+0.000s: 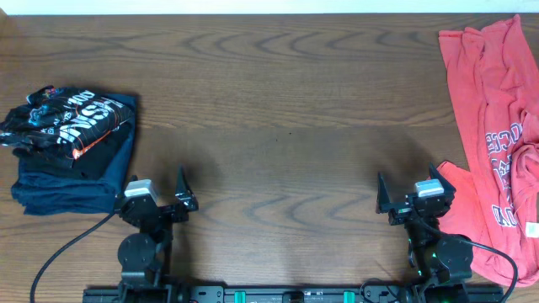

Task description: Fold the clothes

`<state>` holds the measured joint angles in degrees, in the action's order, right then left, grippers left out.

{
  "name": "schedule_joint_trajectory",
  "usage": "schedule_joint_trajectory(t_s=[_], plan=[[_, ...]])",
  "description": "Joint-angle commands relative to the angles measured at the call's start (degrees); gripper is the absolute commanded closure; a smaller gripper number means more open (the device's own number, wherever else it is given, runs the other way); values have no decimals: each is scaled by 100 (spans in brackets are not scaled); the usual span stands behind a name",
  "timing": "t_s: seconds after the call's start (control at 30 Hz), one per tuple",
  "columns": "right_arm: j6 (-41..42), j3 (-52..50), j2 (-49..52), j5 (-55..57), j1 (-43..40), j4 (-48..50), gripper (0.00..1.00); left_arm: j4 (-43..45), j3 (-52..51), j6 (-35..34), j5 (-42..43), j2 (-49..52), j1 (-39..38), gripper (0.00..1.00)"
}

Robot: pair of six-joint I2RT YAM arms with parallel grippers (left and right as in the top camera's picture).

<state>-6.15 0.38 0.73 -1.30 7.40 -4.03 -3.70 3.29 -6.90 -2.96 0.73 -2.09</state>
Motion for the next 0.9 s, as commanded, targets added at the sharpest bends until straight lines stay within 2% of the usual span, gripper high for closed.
schedule_joint_trajectory(t_s=[0.0,0.1,0.2,0.87], plan=[[-57,-7,-17,42,44,-22,1,575,-319,439,92,-63,-79,2],[-57,-7,-17,42,44,-22,1,487,-306,605,96,-63,-101,2],[-57,-7,-17,42,44,-22,1,-55,-306,601,107,-63,-101,2],[-57,-7,-17,42,44,-22,1,-33,-306,601,122,-50,-101,2]])
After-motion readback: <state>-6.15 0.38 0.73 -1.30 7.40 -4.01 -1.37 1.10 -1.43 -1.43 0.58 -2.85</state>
